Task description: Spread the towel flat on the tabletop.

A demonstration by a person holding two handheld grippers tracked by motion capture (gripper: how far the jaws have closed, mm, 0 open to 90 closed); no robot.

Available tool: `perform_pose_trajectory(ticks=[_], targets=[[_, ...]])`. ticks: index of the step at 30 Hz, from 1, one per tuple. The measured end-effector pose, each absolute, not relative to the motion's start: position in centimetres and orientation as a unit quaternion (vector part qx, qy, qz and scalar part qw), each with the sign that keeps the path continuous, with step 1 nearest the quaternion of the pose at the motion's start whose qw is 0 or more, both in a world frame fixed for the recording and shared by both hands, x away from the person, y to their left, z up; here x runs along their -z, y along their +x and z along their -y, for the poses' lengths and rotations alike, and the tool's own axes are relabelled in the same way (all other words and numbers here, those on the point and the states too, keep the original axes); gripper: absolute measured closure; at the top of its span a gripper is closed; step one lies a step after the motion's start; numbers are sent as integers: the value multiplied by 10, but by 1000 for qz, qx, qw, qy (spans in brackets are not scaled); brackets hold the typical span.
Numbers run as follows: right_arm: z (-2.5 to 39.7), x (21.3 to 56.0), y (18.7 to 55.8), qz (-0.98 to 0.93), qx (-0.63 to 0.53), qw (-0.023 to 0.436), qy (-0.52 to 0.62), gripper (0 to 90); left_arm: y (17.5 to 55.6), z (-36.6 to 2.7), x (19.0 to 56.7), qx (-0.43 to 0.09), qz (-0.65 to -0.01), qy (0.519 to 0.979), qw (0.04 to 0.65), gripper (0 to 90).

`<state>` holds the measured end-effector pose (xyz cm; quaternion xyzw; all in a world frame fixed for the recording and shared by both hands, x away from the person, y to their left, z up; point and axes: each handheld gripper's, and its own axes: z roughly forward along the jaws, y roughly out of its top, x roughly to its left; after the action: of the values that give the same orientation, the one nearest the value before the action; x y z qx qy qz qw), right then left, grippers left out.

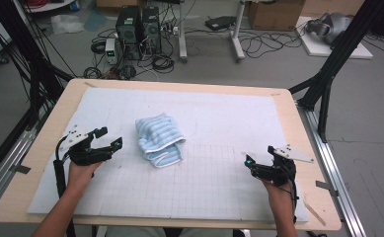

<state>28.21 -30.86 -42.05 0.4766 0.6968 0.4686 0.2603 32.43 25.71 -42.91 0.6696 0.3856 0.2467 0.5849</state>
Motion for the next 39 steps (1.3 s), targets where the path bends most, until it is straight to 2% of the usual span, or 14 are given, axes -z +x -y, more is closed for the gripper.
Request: perform_pose_trajectory(ticks=[13, 24, 39], targets=[[314, 424, 280, -699, -466, 252, 480, 65, 329, -247, 431, -237, -374, 683, 581, 229], [297, 421, 281, -707, -476, 240, 465, 65, 325, -240, 420, -234, -362, 701, 568, 240], [286, 424, 287, -725, -474, 220, 449, 66, 352, -168, 407, -202, -294, 762, 541, 248]])
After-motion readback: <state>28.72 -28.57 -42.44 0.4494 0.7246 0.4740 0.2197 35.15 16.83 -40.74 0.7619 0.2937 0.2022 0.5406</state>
